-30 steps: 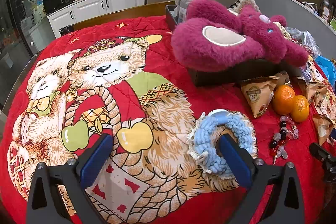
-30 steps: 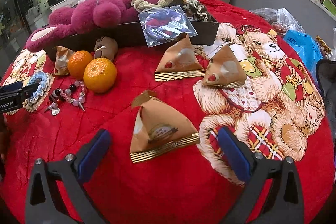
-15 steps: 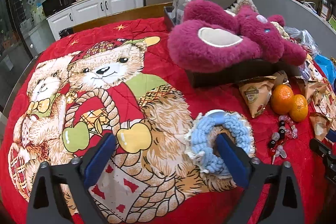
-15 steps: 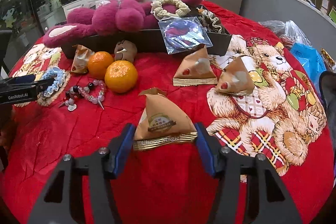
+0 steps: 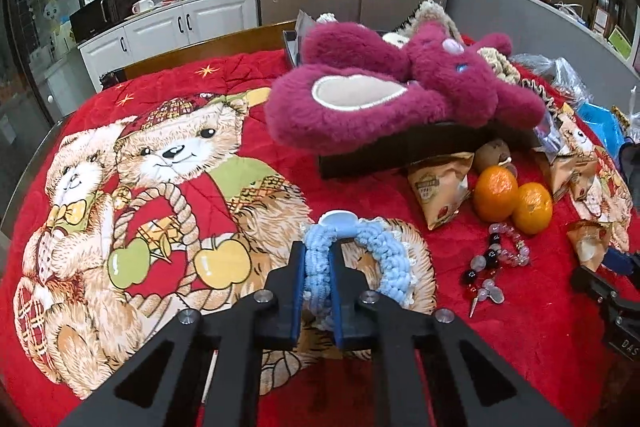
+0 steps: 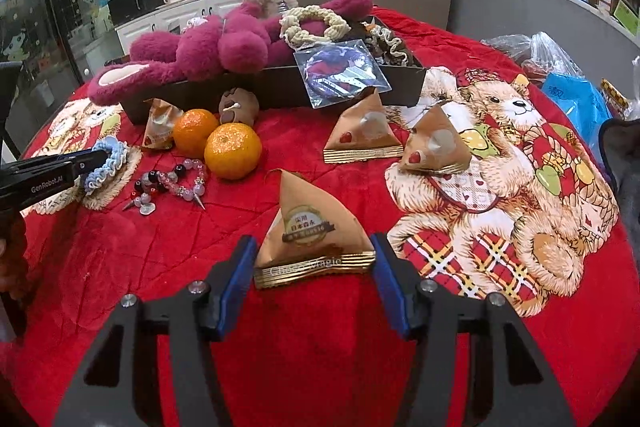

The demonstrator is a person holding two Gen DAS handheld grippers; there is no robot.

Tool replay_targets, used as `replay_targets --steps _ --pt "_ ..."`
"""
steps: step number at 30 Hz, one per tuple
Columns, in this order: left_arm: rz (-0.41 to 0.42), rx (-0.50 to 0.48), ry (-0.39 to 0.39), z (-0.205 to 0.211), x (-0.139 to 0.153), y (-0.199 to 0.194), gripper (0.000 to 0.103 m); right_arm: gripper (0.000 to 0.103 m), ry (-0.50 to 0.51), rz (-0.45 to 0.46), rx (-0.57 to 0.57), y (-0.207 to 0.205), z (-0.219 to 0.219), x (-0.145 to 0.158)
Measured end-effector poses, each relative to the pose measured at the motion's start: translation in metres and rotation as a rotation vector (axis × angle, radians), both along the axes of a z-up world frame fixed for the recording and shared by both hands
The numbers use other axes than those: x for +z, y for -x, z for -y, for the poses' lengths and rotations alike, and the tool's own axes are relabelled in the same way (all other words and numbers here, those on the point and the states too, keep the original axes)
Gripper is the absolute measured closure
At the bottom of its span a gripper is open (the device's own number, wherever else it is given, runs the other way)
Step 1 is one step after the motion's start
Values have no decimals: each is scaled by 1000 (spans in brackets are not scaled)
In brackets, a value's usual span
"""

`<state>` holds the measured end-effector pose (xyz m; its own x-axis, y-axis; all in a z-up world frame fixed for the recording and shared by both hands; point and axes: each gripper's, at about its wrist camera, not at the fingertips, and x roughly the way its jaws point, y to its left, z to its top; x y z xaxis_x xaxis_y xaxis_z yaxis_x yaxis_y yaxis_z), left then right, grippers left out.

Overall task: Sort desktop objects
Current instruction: 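Lift the blue scrunchie and wrapped pastry and carry them over the black box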

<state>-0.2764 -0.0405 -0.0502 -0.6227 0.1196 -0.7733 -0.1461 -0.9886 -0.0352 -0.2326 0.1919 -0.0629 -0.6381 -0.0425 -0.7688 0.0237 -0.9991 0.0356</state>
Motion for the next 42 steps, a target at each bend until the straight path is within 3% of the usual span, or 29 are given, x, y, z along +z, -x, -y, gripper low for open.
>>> replay_targets --steps 3,10,27,42 --pt "7 -10 -60 6 9 -2 92 45 30 3 -9 -1 -4 1" --pt "-53 -5 -103 19 41 -9 92 45 89 -1 -23 -6 -8 7" --pt "-131 -57 -114 4 76 -29 92 45 253 -100 22 -27 -8 45" --pt "-202 -57 -97 -15 107 -51 92 45 273 -223 96 -41 13 98"
